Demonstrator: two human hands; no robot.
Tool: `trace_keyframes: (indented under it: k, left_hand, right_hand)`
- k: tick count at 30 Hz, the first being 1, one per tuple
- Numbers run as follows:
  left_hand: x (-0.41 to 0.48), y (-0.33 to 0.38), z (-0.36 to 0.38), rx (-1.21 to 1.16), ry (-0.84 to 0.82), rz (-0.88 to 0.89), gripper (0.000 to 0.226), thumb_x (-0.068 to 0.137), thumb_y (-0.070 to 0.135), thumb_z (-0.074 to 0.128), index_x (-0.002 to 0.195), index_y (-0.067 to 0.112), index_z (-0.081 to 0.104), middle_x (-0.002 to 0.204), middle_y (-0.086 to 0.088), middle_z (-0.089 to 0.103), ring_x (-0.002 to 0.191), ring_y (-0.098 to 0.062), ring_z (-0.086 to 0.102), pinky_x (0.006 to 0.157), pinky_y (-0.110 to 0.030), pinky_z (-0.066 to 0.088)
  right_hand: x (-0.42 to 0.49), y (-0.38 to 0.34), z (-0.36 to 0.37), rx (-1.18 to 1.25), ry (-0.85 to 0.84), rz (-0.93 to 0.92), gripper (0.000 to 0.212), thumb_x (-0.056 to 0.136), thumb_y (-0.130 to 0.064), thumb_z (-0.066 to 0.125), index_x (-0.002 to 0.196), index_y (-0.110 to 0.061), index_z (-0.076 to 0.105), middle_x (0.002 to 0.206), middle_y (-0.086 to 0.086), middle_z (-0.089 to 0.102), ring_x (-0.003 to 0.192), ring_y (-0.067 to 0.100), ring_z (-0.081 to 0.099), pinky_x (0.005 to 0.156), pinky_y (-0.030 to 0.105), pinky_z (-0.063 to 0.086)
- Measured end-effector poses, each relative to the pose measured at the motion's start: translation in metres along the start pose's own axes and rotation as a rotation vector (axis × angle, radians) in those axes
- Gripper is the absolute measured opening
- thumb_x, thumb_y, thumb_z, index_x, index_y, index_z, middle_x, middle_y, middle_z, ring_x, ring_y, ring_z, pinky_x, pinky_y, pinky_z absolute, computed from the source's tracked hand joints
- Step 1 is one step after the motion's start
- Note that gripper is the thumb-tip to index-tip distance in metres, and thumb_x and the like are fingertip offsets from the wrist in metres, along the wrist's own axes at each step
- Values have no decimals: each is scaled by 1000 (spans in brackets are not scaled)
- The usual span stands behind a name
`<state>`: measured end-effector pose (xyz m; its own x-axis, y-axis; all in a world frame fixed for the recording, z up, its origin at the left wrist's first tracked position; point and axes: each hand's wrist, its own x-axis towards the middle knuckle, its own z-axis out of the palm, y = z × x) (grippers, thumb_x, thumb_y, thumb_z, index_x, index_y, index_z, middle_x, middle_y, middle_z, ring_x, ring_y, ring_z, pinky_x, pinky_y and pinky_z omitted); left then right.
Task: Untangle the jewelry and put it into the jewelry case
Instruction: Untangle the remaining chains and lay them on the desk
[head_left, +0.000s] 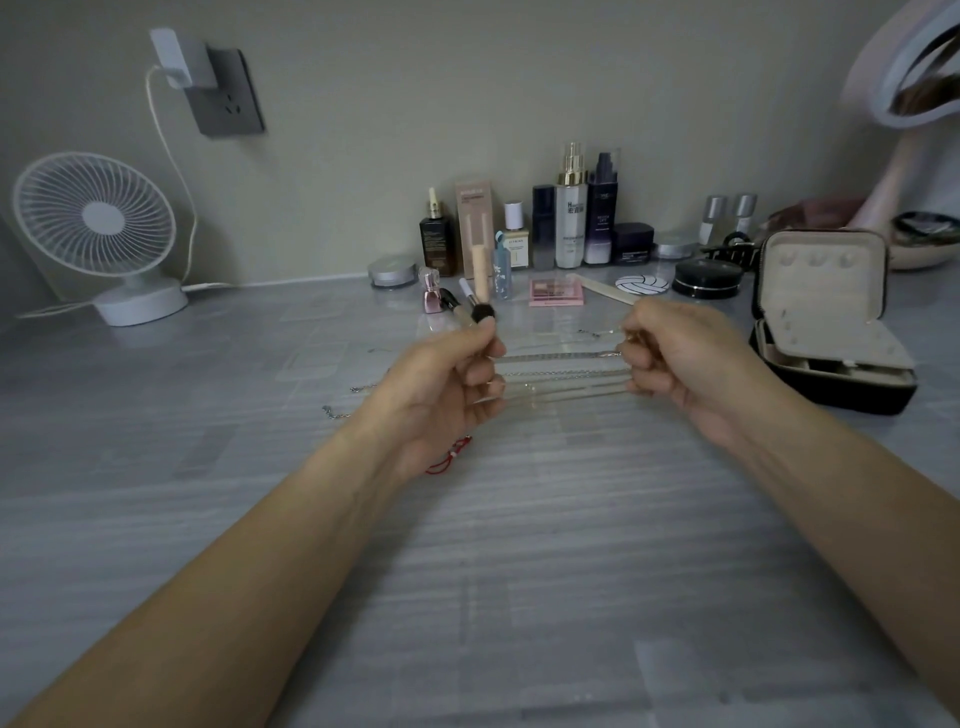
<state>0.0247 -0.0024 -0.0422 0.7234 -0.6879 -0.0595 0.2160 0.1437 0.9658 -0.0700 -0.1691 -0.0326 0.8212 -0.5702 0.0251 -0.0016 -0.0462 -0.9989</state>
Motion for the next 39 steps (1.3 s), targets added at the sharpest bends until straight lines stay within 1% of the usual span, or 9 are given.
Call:
trace_keyframes:
  k: [5, 13, 18, 20, 23, 26, 30, 34, 39]
  left_hand:
    - [0, -6, 2, 155, 26, 53, 25, 91, 22, 52, 69, 16, 58, 44, 10, 33, 47, -8, 37, 58, -24, 33]
    - [-8, -14, 13, 573, -28, 229, 22, 91, 21, 54, 74, 14, 65, 46, 8, 40, 45, -7, 29, 46, -21, 24]
    - [-8, -15, 15, 626, -47, 258, 20, 91, 21, 56, 74, 14, 65, 41, 12, 43, 38, -1, 33, 40, -11, 26]
    - [-7, -15, 16, 642, -36, 266, 20, 90, 21, 57, 72, 13, 63, 40, 12, 44, 36, 0, 34, 38, -9, 26]
    - [-6, -14, 18, 644, -9, 264, 22, 89, 19, 58, 69, 12, 59, 39, 13, 48, 34, 1, 38, 38, -8, 27]
    - [-7, -12, 17, 637, 3, 267, 22, 88, 17, 60, 67, 14, 57, 39, 12, 51, 33, 1, 39, 37, -8, 28]
    - [-9, -10, 16, 715, -5, 243, 12, 88, 18, 61, 77, 14, 62, 56, 7, 56, 37, 0, 40, 39, -11, 30]
    - [-7, -15, 14, 760, -23, 235, 10, 85, 13, 65, 77, 19, 66, 75, 0, 65, 71, -11, 59, 70, -28, 50]
    - [-7, -17, 16, 773, -7, 235, 5, 83, 12, 68, 86, 11, 71, 69, 8, 62, 51, 6, 50, 49, -5, 36]
  right_hand:
    - [1, 2, -2, -73, -13, -5, 25, 80, -10, 51, 58, -19, 42, 53, 1, 27, 38, 10, 21, 48, 25, 22]
    - [-5, 6, 1, -948, -151, -35, 20, 76, -27, 66, 59, -18, 63, 63, -1, 59, 62, 12, 52, 59, 24, 41]
    - [-9, 1, 3, -538, -273, -160, 20, 83, -11, 61, 82, -30, 66, 83, -12, 67, 81, 1, 61, 74, 13, 44]
    - [-13, 1, 7, -266, -429, -119, 23, 85, -4, 57, 99, -22, 65, 93, -1, 71, 88, 8, 66, 83, 18, 48]
    - [-14, 9, 14, -295, -556, -121, 30, 81, -3, 62, 108, -16, 60, 91, 10, 72, 81, 20, 67, 76, 32, 51]
    - [-11, 12, 14, -493, -473, -238, 16, 77, -15, 70, 89, -25, 65, 55, -3, 55, 53, 12, 46, 55, 28, 37]
    - [-8, 7, 10, -570, -302, -340, 12, 77, -20, 71, 69, -27, 66, 42, -12, 42, 41, 2, 35, 45, 11, 30]
    - [-10, -3, 5, -427, -216, -379, 7, 78, -16, 70, 72, -18, 67, 42, -15, 53, 41, -4, 45, 48, 4, 34]
    - [-15, -7, 2, -305, -156, -333, 4, 76, -19, 72, 73, -19, 69, 48, -19, 60, 43, 0, 44, 45, 10, 38]
